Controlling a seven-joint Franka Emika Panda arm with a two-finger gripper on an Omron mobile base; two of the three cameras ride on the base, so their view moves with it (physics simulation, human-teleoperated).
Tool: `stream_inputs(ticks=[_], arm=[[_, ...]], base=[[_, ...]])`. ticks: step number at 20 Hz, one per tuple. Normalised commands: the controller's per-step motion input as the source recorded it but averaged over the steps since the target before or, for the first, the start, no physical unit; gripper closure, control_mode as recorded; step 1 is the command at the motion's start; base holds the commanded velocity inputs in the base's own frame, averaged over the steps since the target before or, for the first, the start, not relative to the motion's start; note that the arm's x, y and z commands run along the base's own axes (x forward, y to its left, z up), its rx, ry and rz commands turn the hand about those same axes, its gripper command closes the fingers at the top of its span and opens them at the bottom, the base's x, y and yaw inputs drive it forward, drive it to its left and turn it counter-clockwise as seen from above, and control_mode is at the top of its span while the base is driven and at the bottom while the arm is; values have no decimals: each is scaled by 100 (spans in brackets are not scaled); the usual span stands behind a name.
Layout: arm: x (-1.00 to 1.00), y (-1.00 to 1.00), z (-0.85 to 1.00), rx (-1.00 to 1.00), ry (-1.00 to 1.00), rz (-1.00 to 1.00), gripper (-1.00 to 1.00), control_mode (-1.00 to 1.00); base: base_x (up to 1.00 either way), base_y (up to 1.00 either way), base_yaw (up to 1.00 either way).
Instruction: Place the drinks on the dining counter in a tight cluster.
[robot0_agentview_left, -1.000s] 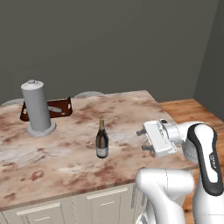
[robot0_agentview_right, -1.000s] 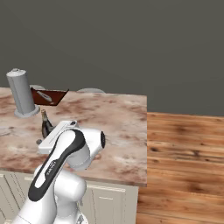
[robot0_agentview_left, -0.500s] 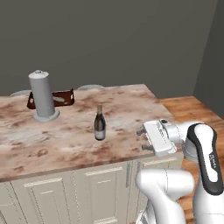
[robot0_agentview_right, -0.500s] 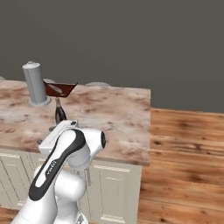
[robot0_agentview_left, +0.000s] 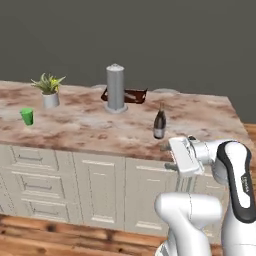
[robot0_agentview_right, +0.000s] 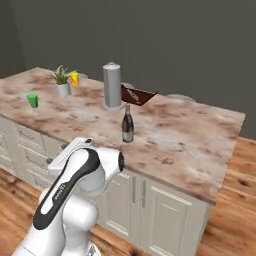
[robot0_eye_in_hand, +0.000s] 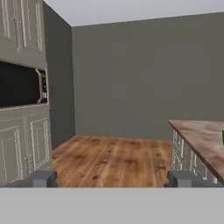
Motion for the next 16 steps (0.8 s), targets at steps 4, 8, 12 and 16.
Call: stream_inputs(ticks=[4, 8, 12, 16], arm=[[0, 0, 0, 0, 0, 0, -100, 100], [0, 0, 0, 0, 0, 0, -100, 100], [0, 0, 0, 0, 0, 0, -100, 100], [0, 0, 0, 0, 0, 0, -100, 100]], base=[[-13, 9, 100], [-13, 5, 100], [-12, 5, 100], [-10, 7, 100]])
